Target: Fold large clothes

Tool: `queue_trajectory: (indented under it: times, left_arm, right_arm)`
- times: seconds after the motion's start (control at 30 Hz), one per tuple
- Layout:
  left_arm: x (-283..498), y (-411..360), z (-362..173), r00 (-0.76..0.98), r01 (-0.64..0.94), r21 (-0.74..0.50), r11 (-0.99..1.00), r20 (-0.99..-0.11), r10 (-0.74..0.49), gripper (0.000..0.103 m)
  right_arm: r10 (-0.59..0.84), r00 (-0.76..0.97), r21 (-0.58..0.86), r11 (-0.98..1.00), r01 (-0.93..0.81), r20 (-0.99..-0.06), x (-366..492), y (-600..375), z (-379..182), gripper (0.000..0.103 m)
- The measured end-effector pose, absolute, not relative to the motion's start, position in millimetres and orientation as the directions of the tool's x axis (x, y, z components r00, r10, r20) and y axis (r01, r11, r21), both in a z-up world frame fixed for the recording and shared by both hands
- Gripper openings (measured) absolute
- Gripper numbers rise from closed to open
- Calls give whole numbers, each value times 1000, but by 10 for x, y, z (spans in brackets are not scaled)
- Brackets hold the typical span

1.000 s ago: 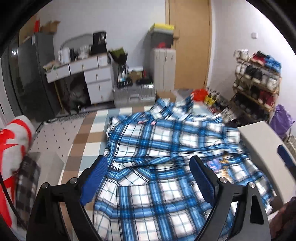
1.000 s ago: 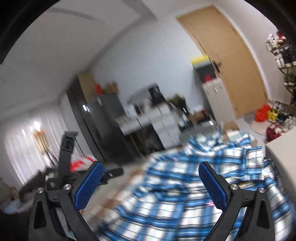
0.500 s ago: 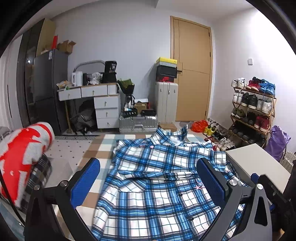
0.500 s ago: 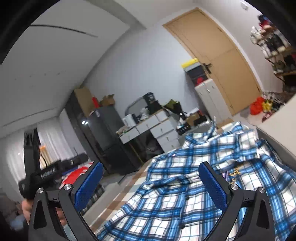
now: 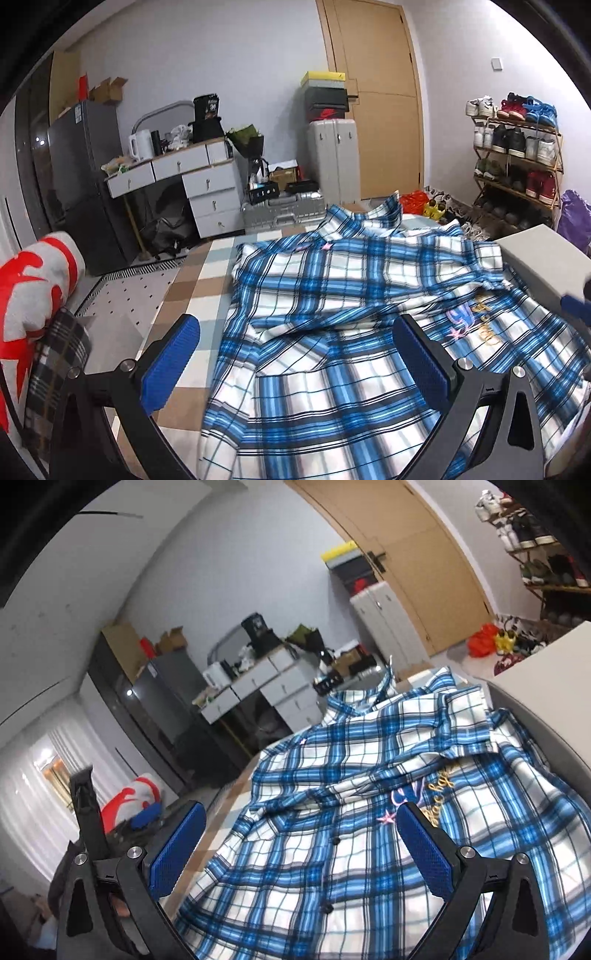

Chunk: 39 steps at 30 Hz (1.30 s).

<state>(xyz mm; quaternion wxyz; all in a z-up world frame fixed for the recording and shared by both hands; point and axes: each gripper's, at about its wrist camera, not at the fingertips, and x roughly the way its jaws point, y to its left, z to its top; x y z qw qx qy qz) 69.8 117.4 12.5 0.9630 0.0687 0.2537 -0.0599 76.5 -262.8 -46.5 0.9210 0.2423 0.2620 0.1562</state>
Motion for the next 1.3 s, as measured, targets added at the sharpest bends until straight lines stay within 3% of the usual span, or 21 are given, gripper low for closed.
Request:
queue_trajectory:
  times: [0.27, 0.47, 0.6, 0.8, 0.93, 1.0, 1.1, 1.17, 1.23, 1.3]
  left_arm:
    - [616, 1399, 112, 837, 138, 97, 986, -543, -64, 102]
    - [624, 1691, 140, 766, 108, -110, 988, -624, -153, 102]
    - [611, 1783, 105, 733, 78, -210, 975, -651, -199, 102]
    - [638, 1711, 37, 729, 125, -120, 985, -662, -174, 102]
    - [745, 1719, -94, 691, 155, -63, 986, -706, -154, 102]
    - [787, 1755, -146, 666, 154, -81, 985, -728, -164, 102]
    - [829, 1798, -187, 639, 156, -117, 981, -745, -191, 102]
    - [851, 1815, -192, 634, 152, -122, 981, -750, -191, 102]
    - [845, 1819, -191, 630, 148, -134, 980, -751, -198, 102]
    - [832, 1813, -187, 628, 153, -140, 978, -750, -206, 102]
  right_arm:
    - [386, 778, 381, 902, -205, -495, 1715, -2425, 67, 103]
    - [399, 738, 345, 908, -236, -545, 2736, -2239, 353, 103]
    - [401, 668, 286, 916, -281, -627, 3521, -1969, 159, 103]
    - [328, 534, 162, 928, -335, -779, 4499, -1568, -637, 101]
    - [231, 441, 58, 927, -372, -868, 4922, -1463, -1173, 80]
    - [185, 425, 22, 932, -362, -886, 5069, -1492, -1333, 76]
    - [160, 397, 15, 939, -344, -904, 5234, -1547, -1465, 51]
    - [169, 368, 34, 938, -346, -914, 5274, -1568, -1502, 22]
    - [166, 365, 32, 938, -346, -916, 5251, -1577, -1489, 2]
    - [204, 391, 64, 937, -344, -898, 5180, -1589, -1390, 2]
